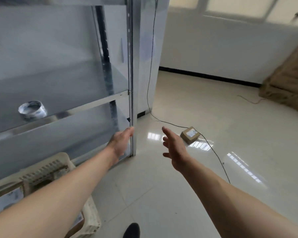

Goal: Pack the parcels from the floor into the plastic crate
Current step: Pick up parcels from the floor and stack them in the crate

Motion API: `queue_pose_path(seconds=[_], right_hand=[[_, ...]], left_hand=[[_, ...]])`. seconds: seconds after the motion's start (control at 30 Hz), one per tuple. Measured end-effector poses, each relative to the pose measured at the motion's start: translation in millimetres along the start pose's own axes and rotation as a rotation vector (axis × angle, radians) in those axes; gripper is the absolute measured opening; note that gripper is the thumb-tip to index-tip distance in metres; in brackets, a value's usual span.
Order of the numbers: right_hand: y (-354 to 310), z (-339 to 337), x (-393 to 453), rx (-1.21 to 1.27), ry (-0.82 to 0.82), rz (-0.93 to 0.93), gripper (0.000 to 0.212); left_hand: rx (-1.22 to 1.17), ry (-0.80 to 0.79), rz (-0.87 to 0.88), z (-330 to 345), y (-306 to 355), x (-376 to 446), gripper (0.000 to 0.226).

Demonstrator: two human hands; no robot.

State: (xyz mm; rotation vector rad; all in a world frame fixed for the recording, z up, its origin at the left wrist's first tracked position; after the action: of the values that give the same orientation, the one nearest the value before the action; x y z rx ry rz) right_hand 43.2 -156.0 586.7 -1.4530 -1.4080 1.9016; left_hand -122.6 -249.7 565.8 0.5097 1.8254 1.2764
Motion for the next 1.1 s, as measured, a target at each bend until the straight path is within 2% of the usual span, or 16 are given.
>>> queue_pose_path(seconds=[0.17,0.3,0.37,0.43,0.7,0.93,1.1], right_hand=[[-27.5,-76.8,23.4,0.025,0.165,-0.01,0.01],[-42.8,-126.3,42.1,0.079,0.257,-0.008,0.01],[-49.3,-147.0,51.8,0.102,0.278,-0.013,0.01],[-58.3,-165.8,64.4,0.118,0.287,-0.019,0.01],[-92.7,-263.0,144.6,0.177,0.271,-0.016,0.01],[-121.6,-370.6,205.0,0.114,0.227,0.007,0.011],[-147.3,-420.0,249.8,0.065,0.222,0.015,0.01]], left_hand=[[0.038,-0.095,0.018,57.1,21.8,46.0,0.047],[0.087,-0.162,-0.048,99.9,41.8,68.6,0.057],[0.093,-0.178,-0.042,124.3,50.7,80.9,0.048],[0.126,-0.193,-0.029,150.5,60.9,95.6,0.041],[0.156,-0.156,-0.008,265.1,113.1,158.5,0.041],[0.058,-0.058,-0.02,360.4,149.3,194.2,0.043],[0.004,-0.012,-0.065,401.6,157.8,217.6,0.047]])
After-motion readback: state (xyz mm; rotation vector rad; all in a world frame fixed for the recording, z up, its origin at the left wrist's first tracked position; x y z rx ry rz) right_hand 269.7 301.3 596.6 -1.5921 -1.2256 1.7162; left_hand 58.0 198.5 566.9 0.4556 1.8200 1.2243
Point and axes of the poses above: each hand's wrist, its own x-axis towards the middle knuckle, its own z-axis out of the palm, y = z × x, the point moved 5 cm from there along x, towards the middle knuckle, and after that the axes turned 3 degrees about z, right-handed, at the moved point
